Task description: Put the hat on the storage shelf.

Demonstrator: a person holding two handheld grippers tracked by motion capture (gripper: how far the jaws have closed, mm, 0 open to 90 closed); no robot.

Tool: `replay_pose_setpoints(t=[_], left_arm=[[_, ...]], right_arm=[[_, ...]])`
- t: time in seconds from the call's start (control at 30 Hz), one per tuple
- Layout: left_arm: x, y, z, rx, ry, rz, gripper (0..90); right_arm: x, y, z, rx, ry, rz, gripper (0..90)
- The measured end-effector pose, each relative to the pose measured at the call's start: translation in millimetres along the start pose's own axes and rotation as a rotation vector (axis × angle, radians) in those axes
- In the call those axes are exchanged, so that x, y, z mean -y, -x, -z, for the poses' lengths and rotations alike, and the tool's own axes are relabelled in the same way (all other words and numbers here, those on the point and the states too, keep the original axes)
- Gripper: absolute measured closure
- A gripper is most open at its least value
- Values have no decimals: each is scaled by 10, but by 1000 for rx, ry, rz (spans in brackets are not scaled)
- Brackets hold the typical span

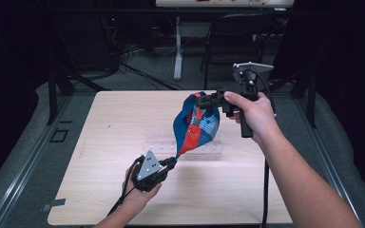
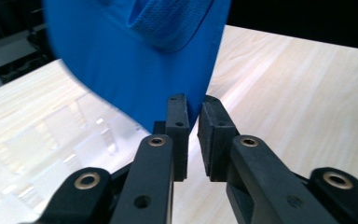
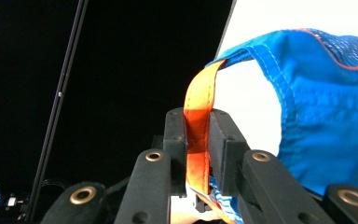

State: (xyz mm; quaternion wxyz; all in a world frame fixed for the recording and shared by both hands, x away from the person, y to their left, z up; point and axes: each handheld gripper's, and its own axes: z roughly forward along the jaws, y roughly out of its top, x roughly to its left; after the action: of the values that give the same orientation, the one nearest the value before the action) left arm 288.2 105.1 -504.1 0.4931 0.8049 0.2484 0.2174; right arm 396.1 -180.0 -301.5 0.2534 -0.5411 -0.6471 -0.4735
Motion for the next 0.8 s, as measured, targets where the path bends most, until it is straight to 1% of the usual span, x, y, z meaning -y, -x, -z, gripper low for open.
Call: replay_pose_setpoints(t=[0.13,0.2,0.37,0.47,0.57,0.63,0.8], left_arm=[[0,-36,-19,-18,5,-22,869],[-4,-54,-44,-22,11,-22,874],[-3,-85,-113,-23,20,-2,878],[10,-110,-162,-30,15,8,879],[16,-136,-211,-22,17,29,879],[22,-157,-238,-19,21,38,879],[58,-238,-309,-11,16,34,880]], right_arm=[[-13,14,-11,9,3,2,784],[-20,35,-20,7,6,-6,784],[-39,101,-46,6,12,-13,784],[-51,155,-71,8,18,-22,784],[-73,216,-95,15,16,-25,784],[-83,259,-118,5,19,-38,784],[-87,337,-184,1,8,-50,784]])
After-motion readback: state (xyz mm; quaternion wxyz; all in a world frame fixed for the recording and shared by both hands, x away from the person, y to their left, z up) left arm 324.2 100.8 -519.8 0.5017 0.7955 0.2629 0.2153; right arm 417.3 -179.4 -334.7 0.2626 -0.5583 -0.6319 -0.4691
